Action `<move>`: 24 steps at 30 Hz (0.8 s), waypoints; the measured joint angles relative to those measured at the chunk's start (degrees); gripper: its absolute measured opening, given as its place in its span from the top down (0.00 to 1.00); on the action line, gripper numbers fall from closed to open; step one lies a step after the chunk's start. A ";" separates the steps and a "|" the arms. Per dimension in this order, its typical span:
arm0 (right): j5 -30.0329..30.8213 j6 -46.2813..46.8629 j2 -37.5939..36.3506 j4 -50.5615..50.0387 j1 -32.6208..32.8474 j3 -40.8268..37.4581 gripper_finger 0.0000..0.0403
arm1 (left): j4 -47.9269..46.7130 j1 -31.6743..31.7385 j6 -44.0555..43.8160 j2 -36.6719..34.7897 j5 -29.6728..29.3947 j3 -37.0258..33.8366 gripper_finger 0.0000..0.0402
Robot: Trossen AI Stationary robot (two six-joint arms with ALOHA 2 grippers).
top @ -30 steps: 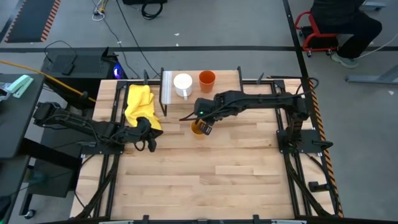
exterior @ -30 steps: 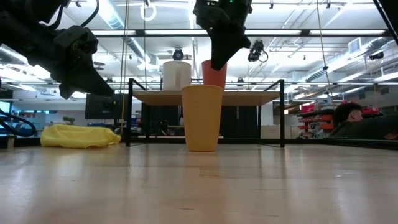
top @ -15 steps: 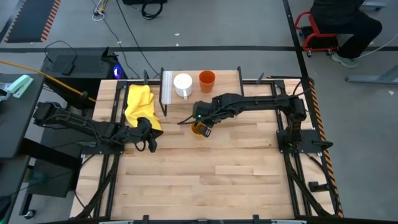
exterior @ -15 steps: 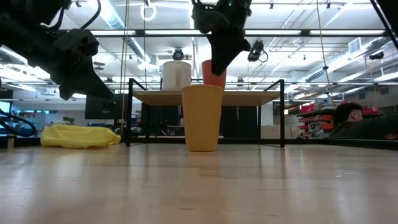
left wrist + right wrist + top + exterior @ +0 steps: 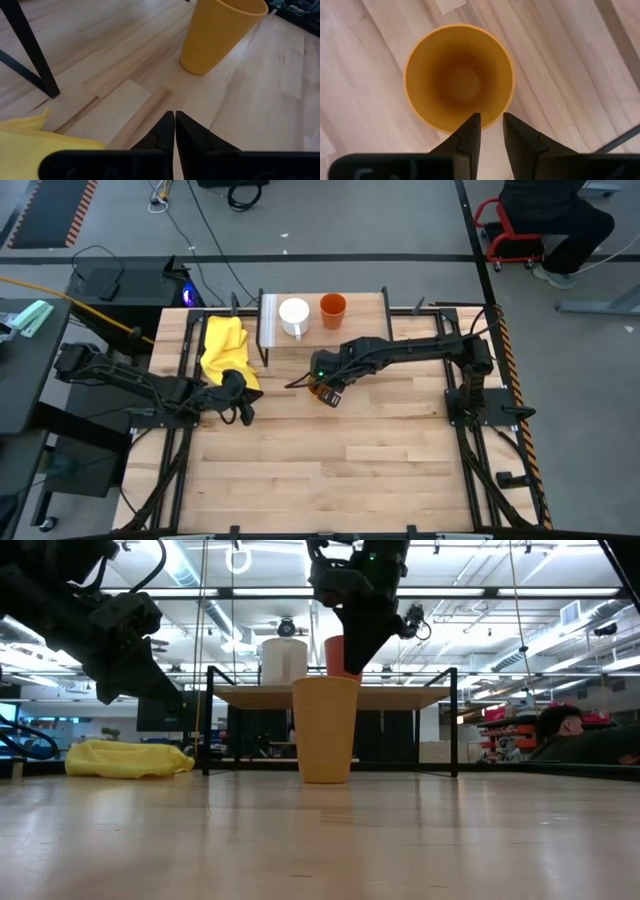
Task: Stack small to large cups/mugs on shelf
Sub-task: Put the yellow cup on the shelf
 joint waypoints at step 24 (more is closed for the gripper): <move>-3.45 -0.53 -0.02 6.54 -2.60 -4.00 0.78 | -0.11 -0.04 -0.60 0.02 0.02 -0.02 0.93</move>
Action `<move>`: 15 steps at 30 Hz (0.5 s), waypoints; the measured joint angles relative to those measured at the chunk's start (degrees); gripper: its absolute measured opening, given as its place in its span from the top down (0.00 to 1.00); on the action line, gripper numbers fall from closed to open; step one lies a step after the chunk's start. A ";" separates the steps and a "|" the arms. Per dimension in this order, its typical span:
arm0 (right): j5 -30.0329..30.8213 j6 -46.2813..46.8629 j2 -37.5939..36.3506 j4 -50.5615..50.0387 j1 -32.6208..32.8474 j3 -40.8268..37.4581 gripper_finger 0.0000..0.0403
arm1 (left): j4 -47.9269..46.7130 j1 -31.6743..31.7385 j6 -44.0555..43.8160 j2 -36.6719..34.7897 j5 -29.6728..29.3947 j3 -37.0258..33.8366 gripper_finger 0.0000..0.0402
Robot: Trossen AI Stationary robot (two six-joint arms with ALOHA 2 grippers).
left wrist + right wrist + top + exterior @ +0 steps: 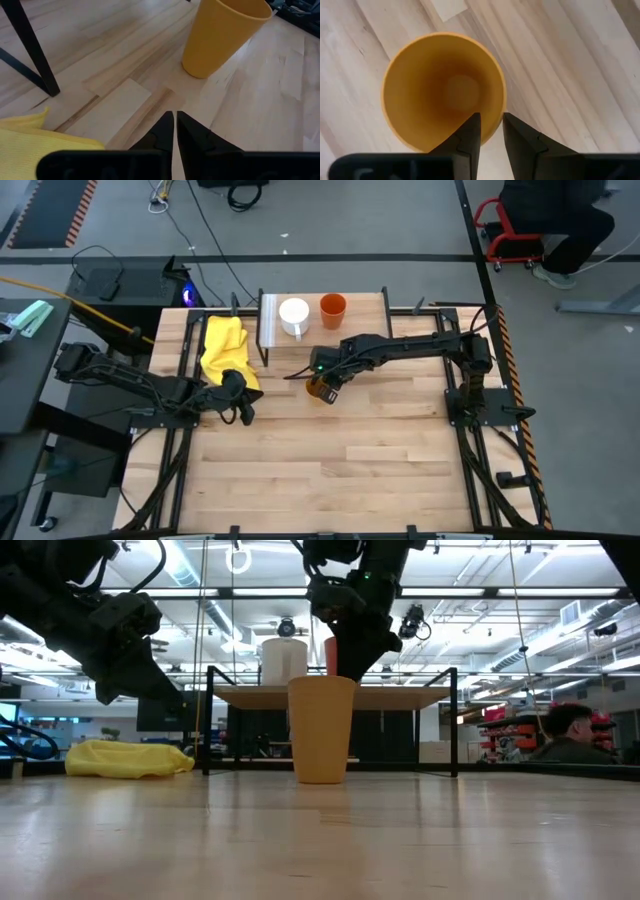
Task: Stack small to large cups/mugs on shelf
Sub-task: Put the yellow cup on the shelf
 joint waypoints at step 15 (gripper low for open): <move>0.03 0.48 -0.09 2.18 -1.11 -1.41 0.78 | -0.02 0.00 0.00 -0.01 0.00 -0.02 0.92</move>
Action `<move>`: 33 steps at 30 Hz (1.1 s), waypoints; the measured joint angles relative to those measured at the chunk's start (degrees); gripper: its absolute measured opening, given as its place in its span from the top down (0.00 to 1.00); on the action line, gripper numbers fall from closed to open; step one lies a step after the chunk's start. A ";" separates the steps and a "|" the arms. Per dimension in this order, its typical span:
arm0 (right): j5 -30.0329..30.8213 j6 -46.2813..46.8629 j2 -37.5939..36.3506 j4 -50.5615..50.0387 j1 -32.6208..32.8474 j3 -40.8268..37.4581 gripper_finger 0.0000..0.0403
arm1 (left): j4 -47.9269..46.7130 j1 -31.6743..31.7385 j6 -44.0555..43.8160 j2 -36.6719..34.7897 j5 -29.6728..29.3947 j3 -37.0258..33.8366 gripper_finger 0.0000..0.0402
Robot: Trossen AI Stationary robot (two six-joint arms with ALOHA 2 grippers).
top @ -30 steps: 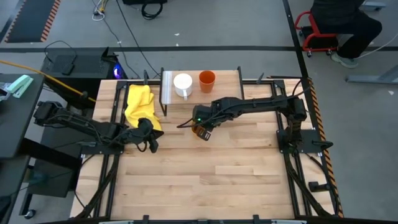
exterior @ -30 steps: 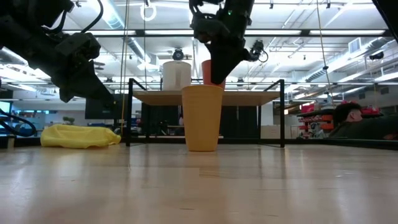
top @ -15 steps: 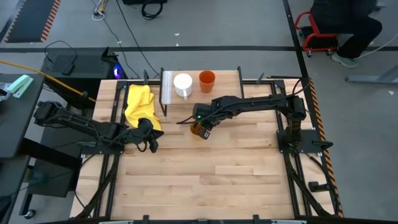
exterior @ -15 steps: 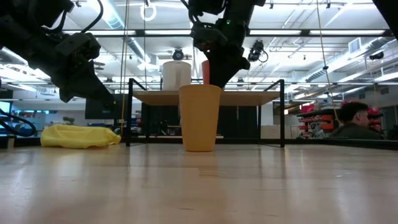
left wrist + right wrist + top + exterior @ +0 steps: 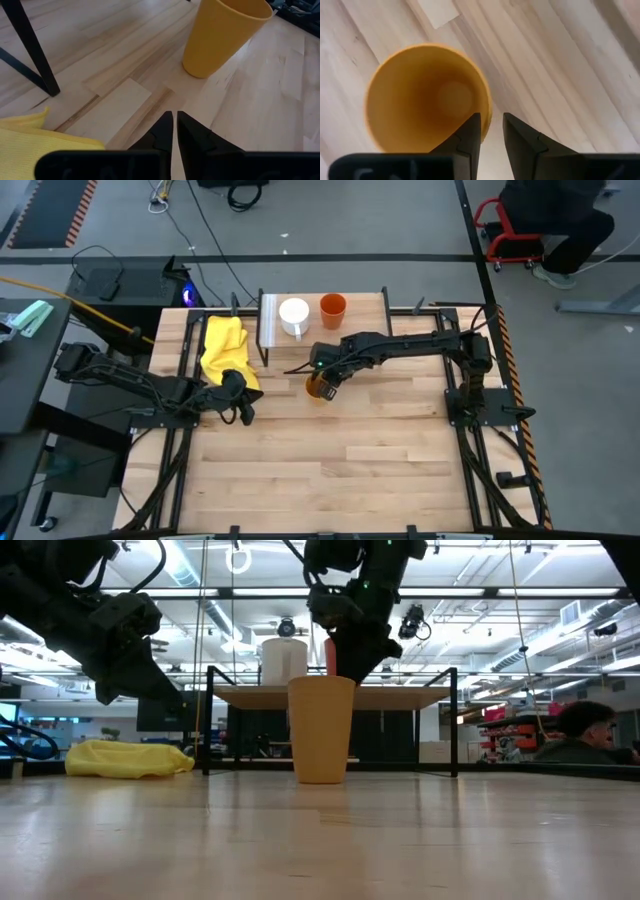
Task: Stack small to large cups/mugs on shelf
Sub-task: Put the yellow cup on the shelf
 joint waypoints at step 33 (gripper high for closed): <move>-1.75 0.99 -0.35 0.58 -0.31 -3.38 0.96 | -0.07 0.00 0.13 0.01 0.00 0.00 0.93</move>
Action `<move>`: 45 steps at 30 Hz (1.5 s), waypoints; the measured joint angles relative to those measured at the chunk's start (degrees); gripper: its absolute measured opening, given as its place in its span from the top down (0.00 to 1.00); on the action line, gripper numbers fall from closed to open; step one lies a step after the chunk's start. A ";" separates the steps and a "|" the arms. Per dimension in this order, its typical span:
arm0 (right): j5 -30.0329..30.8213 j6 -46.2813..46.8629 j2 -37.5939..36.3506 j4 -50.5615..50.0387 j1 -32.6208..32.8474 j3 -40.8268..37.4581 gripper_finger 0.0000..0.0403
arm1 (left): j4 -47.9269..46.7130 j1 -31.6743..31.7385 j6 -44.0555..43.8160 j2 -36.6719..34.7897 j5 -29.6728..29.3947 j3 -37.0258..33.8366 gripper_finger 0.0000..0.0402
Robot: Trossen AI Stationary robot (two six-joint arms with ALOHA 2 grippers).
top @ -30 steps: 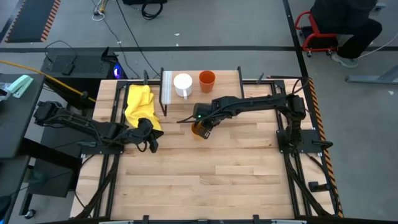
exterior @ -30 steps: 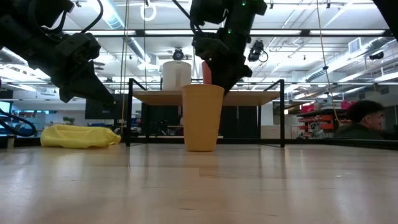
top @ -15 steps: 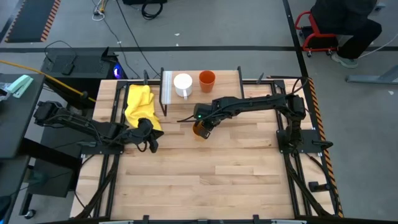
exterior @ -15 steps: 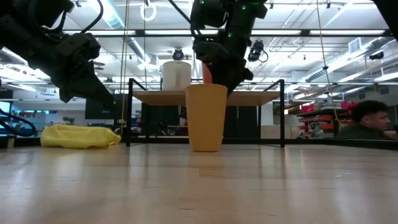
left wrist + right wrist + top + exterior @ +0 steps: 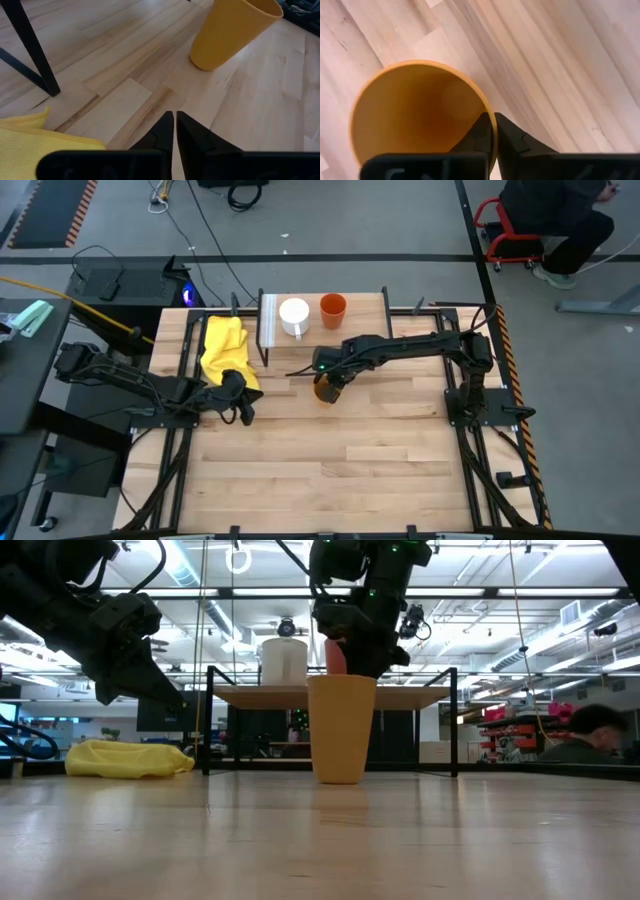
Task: Stack small to large cups/mugs on shelf
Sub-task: Put the yellow cup on the shelf
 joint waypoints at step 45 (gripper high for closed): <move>2.20 5.14 -2.42 -36.05 -8.41 35.72 0.99 | -0.62 0.02 1.18 0.00 0.00 -0.02 0.94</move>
